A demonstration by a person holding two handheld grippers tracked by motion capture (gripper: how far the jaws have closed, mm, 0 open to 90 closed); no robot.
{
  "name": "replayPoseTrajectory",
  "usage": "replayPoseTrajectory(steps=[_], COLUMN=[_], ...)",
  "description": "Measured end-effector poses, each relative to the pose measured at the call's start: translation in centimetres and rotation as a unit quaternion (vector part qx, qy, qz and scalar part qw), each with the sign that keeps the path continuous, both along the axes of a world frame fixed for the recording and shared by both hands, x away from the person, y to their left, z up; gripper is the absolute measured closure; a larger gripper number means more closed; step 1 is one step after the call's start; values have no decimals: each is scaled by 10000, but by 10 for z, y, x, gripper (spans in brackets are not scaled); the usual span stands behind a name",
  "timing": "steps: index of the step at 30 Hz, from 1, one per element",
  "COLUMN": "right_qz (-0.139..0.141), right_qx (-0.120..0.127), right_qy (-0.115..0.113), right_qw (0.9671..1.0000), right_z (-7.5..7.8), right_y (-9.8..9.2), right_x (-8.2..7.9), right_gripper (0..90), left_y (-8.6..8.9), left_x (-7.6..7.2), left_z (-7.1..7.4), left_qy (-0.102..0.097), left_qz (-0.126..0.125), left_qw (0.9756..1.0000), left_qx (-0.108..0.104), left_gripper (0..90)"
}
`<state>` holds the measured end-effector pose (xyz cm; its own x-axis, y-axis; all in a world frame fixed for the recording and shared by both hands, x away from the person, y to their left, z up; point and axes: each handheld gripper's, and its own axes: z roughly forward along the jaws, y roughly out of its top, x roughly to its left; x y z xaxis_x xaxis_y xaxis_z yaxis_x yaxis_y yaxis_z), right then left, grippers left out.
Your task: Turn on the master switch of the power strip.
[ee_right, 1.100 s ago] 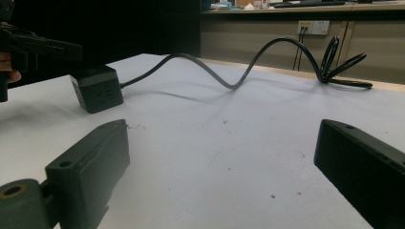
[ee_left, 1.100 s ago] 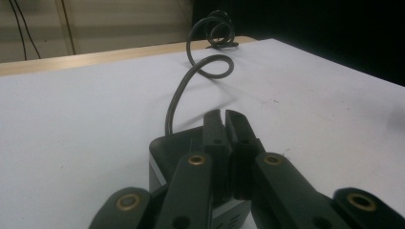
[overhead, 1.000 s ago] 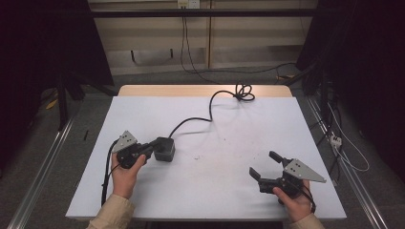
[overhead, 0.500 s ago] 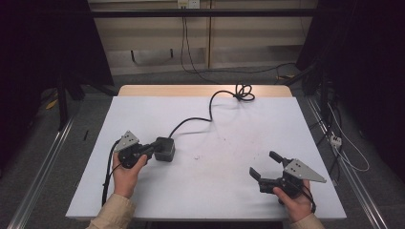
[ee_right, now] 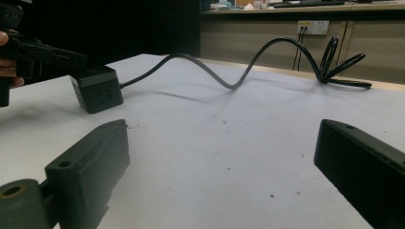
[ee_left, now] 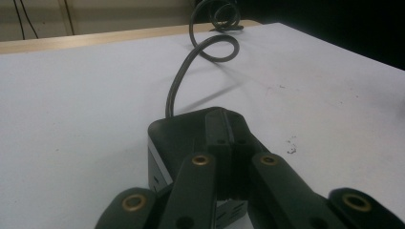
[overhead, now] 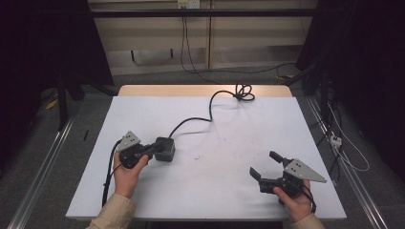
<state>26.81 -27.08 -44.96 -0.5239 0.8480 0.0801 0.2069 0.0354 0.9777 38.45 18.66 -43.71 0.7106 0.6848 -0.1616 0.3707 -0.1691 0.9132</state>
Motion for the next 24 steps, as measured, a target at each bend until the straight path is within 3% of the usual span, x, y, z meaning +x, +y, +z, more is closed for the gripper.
replayPoseTrajectory(steps=[24], right_qz=[3], right_qx=[3], right_qy=[-8], right_qw=[10000], right_z=[0], right_y=[0], right_x=[-1], right_gripper=[41], left_y=[-2], left_x=[-1], left_z=[-1], left_qy=[20], left_qz=[11], left_qw=[10000], left_qx=[32], left_gripper=[900])
